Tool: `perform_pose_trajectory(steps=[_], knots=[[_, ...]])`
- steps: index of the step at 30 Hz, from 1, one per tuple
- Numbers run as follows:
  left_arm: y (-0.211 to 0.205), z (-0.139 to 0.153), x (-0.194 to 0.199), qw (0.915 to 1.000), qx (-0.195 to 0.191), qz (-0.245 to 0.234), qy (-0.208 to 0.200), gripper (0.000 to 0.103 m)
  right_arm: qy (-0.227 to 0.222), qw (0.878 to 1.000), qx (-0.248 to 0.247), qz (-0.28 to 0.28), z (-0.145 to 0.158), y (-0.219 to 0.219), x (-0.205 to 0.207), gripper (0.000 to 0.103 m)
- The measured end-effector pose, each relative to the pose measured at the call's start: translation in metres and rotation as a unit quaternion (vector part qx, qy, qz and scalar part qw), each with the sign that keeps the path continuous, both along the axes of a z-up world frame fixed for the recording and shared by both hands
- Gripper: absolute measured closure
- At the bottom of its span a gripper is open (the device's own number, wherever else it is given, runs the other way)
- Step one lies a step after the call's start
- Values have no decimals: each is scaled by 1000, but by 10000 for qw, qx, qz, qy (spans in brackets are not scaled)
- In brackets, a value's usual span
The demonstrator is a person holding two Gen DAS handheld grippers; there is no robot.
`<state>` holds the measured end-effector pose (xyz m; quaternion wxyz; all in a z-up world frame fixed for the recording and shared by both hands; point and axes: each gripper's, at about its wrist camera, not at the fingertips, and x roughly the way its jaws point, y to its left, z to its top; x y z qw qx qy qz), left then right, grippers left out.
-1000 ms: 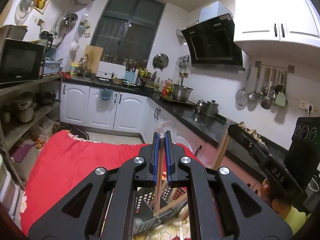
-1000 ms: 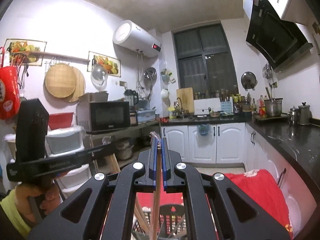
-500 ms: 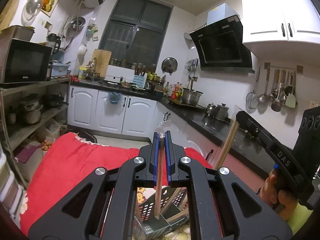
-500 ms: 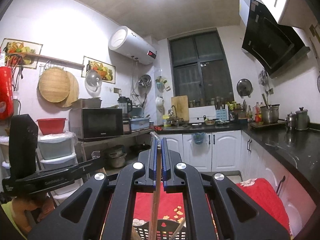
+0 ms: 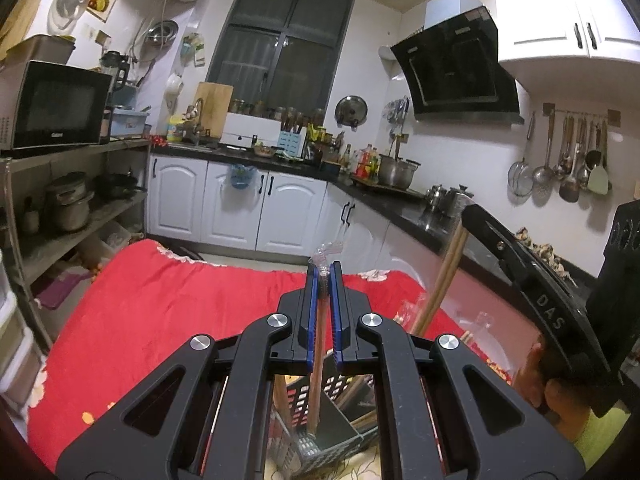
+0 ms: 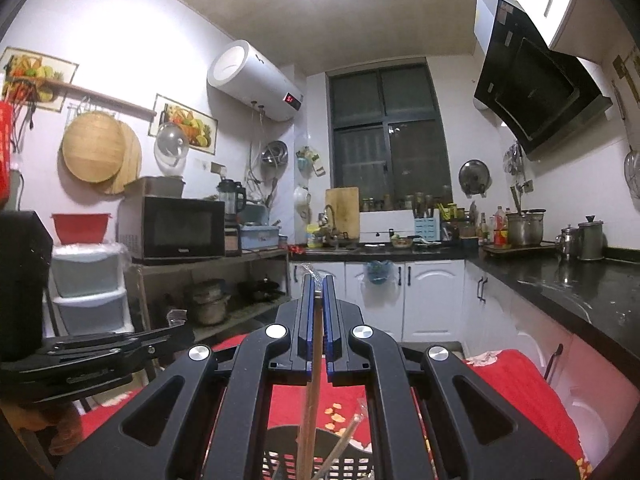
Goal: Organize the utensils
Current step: 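Lower the held chopstick into the green caddy with the left tool, then open the left tool to drop the chopstick into the caddy, then move the left tool down to a wrapped chopstick lying on the cloth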
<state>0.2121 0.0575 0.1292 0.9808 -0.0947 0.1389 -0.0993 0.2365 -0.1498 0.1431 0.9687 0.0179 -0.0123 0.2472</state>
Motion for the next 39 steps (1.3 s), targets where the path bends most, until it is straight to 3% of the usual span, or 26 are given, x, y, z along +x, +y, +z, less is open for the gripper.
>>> perform_pose_trajectory(steps=[12, 14, 16, 25, 32, 39], knots=[[-6, -21, 8, 9997, -8, -114, 236, 99, 408, 9991, 41, -74, -22, -4, 12, 96], [-8, -21, 8, 9995, 22, -121, 287, 86, 491, 9988, 29, -66, -23, -6, 11, 82], [-8, -21, 8, 9994, 9, -130, 334, 70, 560, 9984, 22, -45, -24, -9, 9, 80], [1, -18, -19, 9993, -178, -168, 279, 39, 951, 9955, 4, -28, -19, -35, -17, 67], [-5, -26, -42, 9987, -144, -324, 355, 28, 1375, 9892, -453, -240, -33, -50, -40, 57], [-24, -42, -53, 9965, 33, -617, 566, 23, 2025, 9763, -616, -454, -59, -62, -47, 57]])
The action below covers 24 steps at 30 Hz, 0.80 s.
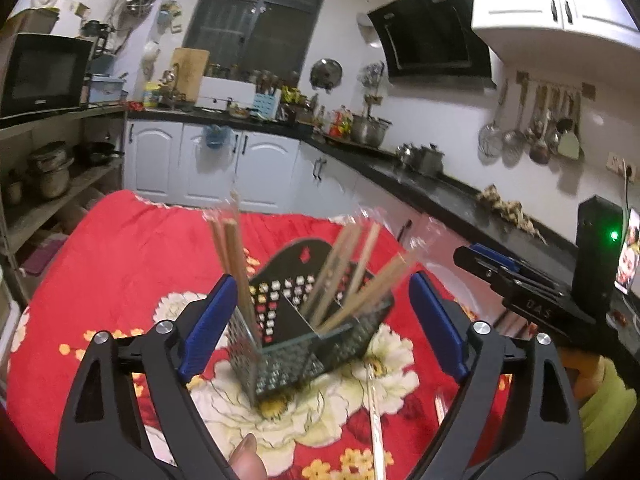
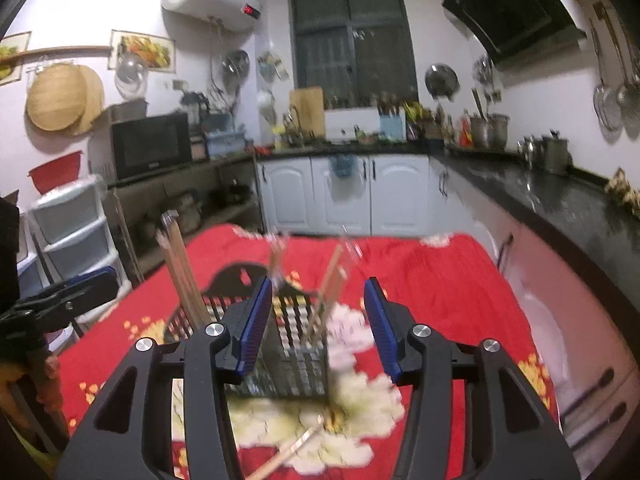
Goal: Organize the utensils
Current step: 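Move the left tool down to a wrapped chopstick lying on the cloth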
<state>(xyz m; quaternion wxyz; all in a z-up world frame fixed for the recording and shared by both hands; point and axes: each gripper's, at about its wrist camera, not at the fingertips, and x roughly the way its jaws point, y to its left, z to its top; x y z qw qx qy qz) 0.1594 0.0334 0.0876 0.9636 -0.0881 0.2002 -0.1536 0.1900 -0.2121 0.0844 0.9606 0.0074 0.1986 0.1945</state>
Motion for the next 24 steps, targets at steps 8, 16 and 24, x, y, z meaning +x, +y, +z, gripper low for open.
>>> perform_pose_trajectory(steps=[8, 16, 24], knots=[[-17, -30, 2, 9986, 144, -250, 445, 23, 468, 9987, -123, -146, -30, -16, -18, 57], [-42, -62, 4, 9939, 331, -539, 906, 23, 1022, 9941, -249, -266, -63, -31, -27, 57], [-54, -93, -6, 9852, 520, -826, 1410, 23, 1468, 9881, -416, -215, -89, -37, -33, 57]])
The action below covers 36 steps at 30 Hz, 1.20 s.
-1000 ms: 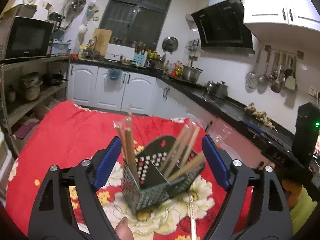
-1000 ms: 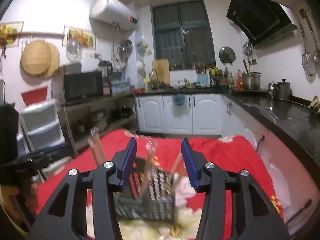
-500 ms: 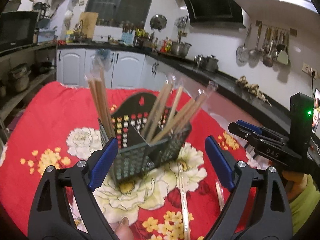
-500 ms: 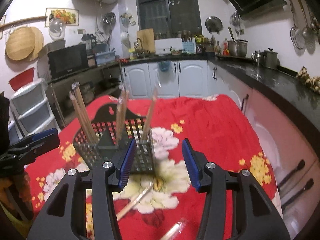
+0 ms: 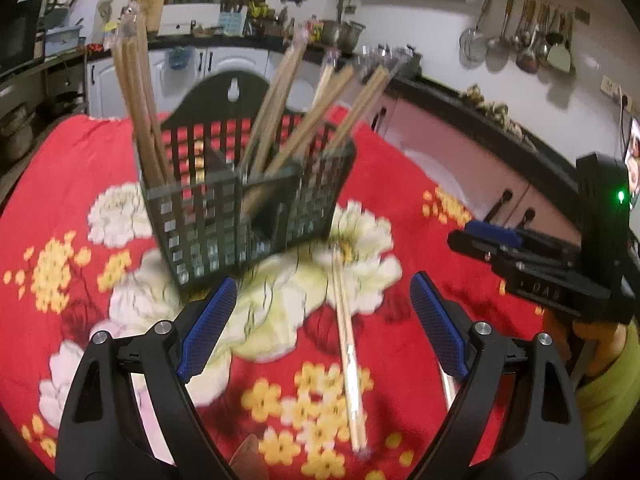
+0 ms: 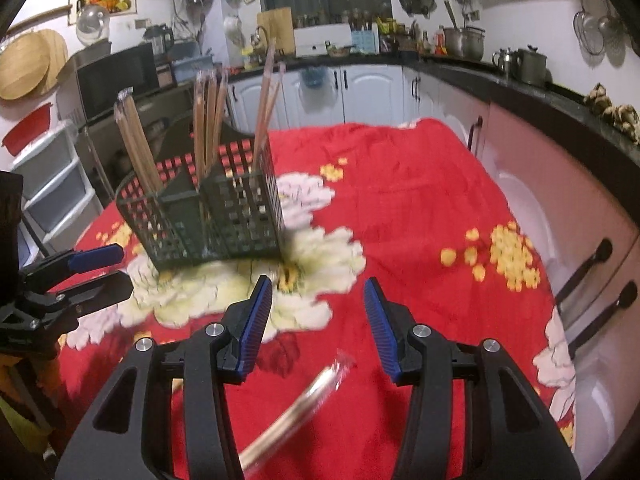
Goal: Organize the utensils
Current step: 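Move the left tool down to a wrapped chopstick lying on the cloth, then close the left tool on the wrapped chopstick's end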
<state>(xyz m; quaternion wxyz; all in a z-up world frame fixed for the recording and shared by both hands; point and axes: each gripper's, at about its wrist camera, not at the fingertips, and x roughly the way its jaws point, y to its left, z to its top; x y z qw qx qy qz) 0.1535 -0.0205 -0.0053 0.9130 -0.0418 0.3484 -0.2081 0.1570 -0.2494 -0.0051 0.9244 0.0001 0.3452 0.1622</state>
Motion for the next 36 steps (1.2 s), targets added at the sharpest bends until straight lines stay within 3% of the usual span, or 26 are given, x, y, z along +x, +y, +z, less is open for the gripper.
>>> perform_pose_trajectory(steps=[3, 8, 15, 18, 22, 25, 28, 32, 36], knots=[[3, -13, -12, 9998, 20, -97, 191, 24, 191, 9998, -98, 22, -13, 0, -2, 57], [1, -36, -40, 9977, 167, -347, 558, 38, 683, 9975, -154, 3, -37, 0, 3, 57], [-9, -60, -64, 9917, 151, -862, 939, 53, 1456, 9891, 159, -156, -63, -5, 22, 57], [-13, -65, -63, 9915, 205, -845, 967, 64, 1474, 9886, 223, -191, -63, -5, 27, 58], [-15, -68, -60, 9915, 288, -832, 953, 75, 1477, 9883, 196, -331, -66, -7, 32, 83], [-13, -69, -60, 9916, 421, -818, 909, 87, 1451, 9882, 329, -376, -66, -13, 32, 92], [-10, -69, -60, 9915, 449, -799, 922, 94, 1393, 9884, 426, -420, -65, -17, 31, 96], [-9, -65, -61, 9918, 416, -801, 906, 96, 1225, 9895, 644, -423, -56, -21, 26, 96], [-1, -50, -63, 9945, 281, -704, 728, 96, 778, 9937, 770, -256, -31, -19, 16, 96]])
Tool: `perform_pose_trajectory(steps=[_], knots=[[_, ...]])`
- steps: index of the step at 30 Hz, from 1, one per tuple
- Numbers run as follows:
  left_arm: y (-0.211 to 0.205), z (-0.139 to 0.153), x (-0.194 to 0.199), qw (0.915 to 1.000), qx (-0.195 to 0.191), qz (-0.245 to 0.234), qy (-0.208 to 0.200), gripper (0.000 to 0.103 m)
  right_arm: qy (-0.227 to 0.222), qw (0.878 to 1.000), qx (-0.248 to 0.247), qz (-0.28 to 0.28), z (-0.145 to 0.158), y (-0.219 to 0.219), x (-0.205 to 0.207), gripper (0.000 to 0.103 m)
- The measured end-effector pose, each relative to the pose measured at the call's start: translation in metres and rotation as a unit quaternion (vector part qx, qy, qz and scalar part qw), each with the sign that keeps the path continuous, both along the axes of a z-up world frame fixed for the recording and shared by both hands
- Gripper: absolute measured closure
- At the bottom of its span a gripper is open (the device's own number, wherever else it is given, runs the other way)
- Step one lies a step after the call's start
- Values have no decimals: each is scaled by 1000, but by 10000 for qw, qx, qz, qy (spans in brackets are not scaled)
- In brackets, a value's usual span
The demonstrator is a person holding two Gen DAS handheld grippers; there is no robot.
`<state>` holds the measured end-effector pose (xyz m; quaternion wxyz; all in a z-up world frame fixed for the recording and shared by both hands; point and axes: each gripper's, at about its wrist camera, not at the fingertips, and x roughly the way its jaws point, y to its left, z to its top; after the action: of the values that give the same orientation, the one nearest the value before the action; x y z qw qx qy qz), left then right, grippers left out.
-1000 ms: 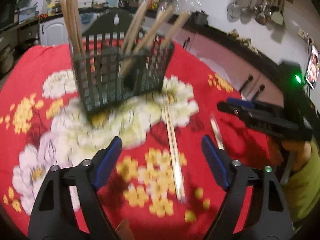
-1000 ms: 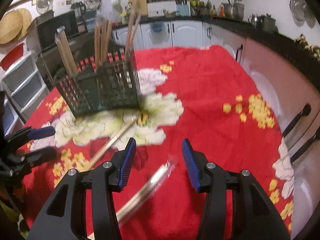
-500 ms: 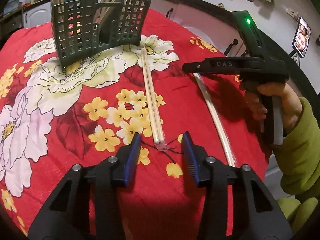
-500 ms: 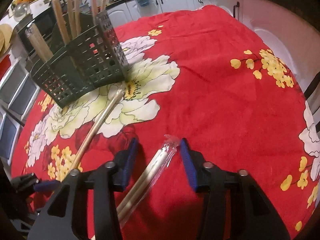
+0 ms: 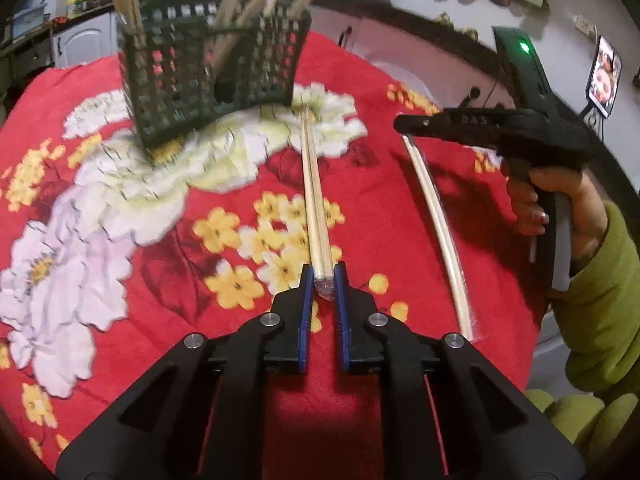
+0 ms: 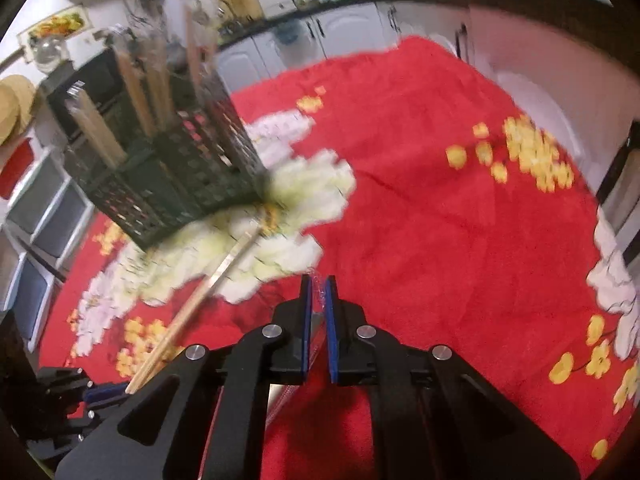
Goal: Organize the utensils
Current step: 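Close the left tool on the wrapped chopstick's end, then lift the chopstick upright with the left tool and lower it into the caddy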
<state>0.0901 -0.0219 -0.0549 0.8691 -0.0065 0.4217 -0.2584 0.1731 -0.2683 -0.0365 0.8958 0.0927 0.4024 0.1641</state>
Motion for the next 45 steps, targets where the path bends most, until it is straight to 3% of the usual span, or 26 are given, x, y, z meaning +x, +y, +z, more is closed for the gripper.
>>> perform_pose_trajectory(steps=[10, 19, 31, 45], knots=[[12, 64, 7, 9954, -392, 190, -851, 99, -1195, 9921, 283, 238, 67, 13, -21, 97], [15, 103, 29, 9886, -616, 343, -1333, 100, -1859, 9807, 554, 239, 109, 8, -29, 98], [21, 159, 33, 9778, -700, 385, -1939, 100, -2672, 9614, 632, 153, 159, 8, -32, 98], [52, 219, 20, 9604, -540, 877, -2588, 100, -3587, 9311, 640, 163, 216, 26, -19, 98]])
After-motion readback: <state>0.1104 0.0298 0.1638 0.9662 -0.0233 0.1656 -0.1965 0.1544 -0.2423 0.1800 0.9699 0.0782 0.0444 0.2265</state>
